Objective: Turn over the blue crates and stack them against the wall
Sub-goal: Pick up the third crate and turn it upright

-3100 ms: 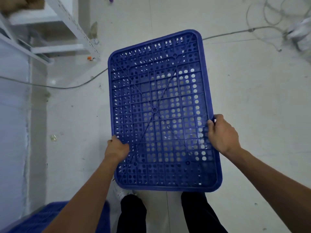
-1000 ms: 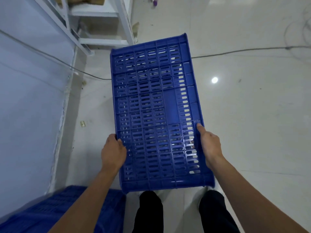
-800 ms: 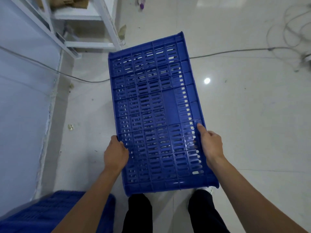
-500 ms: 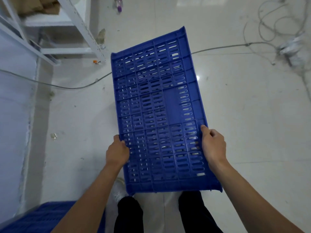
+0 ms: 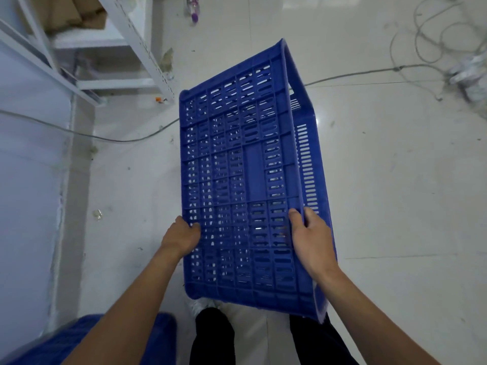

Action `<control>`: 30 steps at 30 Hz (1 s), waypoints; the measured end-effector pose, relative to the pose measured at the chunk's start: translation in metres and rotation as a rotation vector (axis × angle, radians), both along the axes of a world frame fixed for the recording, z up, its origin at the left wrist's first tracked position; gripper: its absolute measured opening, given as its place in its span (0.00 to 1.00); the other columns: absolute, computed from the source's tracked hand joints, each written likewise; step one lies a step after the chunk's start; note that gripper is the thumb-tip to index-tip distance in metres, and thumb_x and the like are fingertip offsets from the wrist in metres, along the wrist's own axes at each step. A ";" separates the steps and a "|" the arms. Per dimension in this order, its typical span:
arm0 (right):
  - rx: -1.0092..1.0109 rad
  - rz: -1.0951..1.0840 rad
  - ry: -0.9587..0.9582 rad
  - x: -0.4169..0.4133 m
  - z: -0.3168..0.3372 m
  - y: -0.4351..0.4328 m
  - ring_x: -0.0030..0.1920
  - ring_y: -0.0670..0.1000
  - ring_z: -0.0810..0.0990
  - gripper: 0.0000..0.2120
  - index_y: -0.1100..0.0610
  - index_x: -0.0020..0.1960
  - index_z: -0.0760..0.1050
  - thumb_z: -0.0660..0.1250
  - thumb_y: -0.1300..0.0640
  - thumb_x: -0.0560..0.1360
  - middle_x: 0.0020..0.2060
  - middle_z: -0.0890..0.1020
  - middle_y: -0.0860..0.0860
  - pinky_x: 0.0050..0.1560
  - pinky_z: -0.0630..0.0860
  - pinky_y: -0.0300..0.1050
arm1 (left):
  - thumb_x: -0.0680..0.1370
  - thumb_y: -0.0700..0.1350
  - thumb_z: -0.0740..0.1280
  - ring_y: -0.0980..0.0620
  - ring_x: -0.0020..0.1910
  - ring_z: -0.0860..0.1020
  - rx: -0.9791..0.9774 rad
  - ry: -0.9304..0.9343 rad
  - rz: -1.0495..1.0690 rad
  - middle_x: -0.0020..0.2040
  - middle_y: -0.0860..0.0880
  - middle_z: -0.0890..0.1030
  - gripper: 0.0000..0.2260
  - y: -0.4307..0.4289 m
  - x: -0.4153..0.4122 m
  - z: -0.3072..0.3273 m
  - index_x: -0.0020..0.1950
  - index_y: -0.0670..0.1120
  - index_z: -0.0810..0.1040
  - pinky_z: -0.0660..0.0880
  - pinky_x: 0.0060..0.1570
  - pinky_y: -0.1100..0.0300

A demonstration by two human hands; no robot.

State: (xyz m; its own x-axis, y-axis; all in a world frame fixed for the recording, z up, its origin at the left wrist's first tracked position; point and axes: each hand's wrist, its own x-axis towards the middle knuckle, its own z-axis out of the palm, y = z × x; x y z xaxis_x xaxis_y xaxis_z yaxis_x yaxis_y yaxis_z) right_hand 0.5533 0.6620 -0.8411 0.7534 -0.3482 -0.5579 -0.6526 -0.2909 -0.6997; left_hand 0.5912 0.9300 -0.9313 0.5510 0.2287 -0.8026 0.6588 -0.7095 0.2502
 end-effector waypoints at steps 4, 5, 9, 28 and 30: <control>0.102 0.144 0.045 0.003 -0.004 0.033 0.40 0.54 0.81 0.14 0.56 0.49 0.74 0.60 0.45 0.81 0.41 0.82 0.54 0.43 0.79 0.49 | 0.72 0.61 0.57 0.44 0.55 0.79 -0.007 -0.125 -0.009 0.63 0.45 0.77 0.29 0.007 -0.003 0.006 0.69 0.49 0.70 0.77 0.59 0.44; 0.118 0.189 0.063 0.005 -0.004 0.043 0.38 0.52 0.80 0.16 0.58 0.49 0.73 0.60 0.45 0.81 0.41 0.81 0.54 0.38 0.78 0.44 | 0.74 0.60 0.58 0.45 0.56 0.79 -0.017 -0.187 -0.013 0.65 0.45 0.77 0.27 0.003 -0.002 0.019 0.70 0.49 0.70 0.76 0.60 0.46; 0.042 0.382 0.063 0.012 -0.005 0.091 0.26 0.44 0.75 0.12 0.56 0.48 0.68 0.59 0.47 0.82 0.33 0.76 0.49 0.26 0.69 0.36 | 0.82 0.49 0.61 0.55 0.57 0.77 -0.135 -0.521 0.054 0.59 0.52 0.78 0.12 -0.015 0.008 0.069 0.62 0.49 0.78 0.71 0.54 0.65; -0.173 0.797 0.232 0.042 -0.076 0.180 0.51 0.58 0.80 0.25 0.56 0.70 0.64 0.55 0.40 0.81 0.55 0.80 0.55 0.49 0.77 0.52 | 0.74 0.44 0.72 0.45 0.47 0.81 -0.052 -0.317 0.466 0.46 0.46 0.82 0.08 0.127 0.027 -0.001 0.49 0.42 0.77 0.80 0.49 0.49; -0.245 0.774 0.262 0.049 -0.089 0.158 0.50 0.58 0.80 0.24 0.58 0.70 0.64 0.57 0.43 0.82 0.55 0.80 0.56 0.48 0.76 0.51 | 0.75 0.43 0.71 0.47 0.45 0.81 -0.049 -0.280 0.532 0.48 0.45 0.82 0.08 0.139 0.025 -0.014 0.51 0.41 0.77 0.80 0.45 0.53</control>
State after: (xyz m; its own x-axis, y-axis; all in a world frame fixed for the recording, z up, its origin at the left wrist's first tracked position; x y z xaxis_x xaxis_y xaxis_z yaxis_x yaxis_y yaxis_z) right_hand 0.6020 0.8205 -0.9300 0.6862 0.0777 -0.7233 -0.3395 -0.8451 -0.4129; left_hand 0.6159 1.0692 -0.9456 0.5635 0.4971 -0.6598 0.8242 -0.2840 0.4899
